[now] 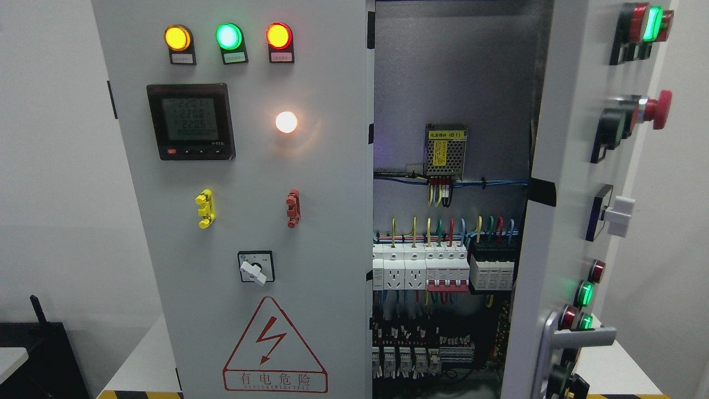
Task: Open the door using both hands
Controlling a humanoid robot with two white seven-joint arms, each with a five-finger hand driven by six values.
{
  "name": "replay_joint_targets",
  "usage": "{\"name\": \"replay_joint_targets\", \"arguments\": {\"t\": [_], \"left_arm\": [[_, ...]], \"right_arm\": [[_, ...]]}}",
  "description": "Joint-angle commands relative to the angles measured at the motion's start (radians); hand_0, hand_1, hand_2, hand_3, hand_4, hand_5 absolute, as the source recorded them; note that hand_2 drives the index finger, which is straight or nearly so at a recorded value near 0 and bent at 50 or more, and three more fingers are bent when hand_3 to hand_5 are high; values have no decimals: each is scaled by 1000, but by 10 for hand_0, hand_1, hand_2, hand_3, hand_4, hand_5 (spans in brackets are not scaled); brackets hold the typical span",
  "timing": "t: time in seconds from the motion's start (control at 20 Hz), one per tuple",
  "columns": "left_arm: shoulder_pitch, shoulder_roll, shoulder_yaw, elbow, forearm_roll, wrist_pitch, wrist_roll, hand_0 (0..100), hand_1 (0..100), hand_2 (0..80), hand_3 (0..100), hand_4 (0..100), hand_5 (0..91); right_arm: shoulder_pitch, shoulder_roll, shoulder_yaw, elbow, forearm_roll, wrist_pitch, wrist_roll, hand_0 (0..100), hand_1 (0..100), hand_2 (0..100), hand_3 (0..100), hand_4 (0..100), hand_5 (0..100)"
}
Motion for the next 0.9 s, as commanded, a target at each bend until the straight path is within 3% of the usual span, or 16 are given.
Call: {"name": "replay_joint_targets", "arguments": {"t": [0.0,0.85], "left_arm": [[0,-34,0,11,0,0,0,0,0,0,0,31,0],[0,-40,0,15,-2,0,-3,0,0,0,0,31,0]], "right_arm": [[0,0,1,0,0,0,0,107,0,0,0,0,0],[0,0,1,0,0,0,0,107,0,0,0,0,0]]}}
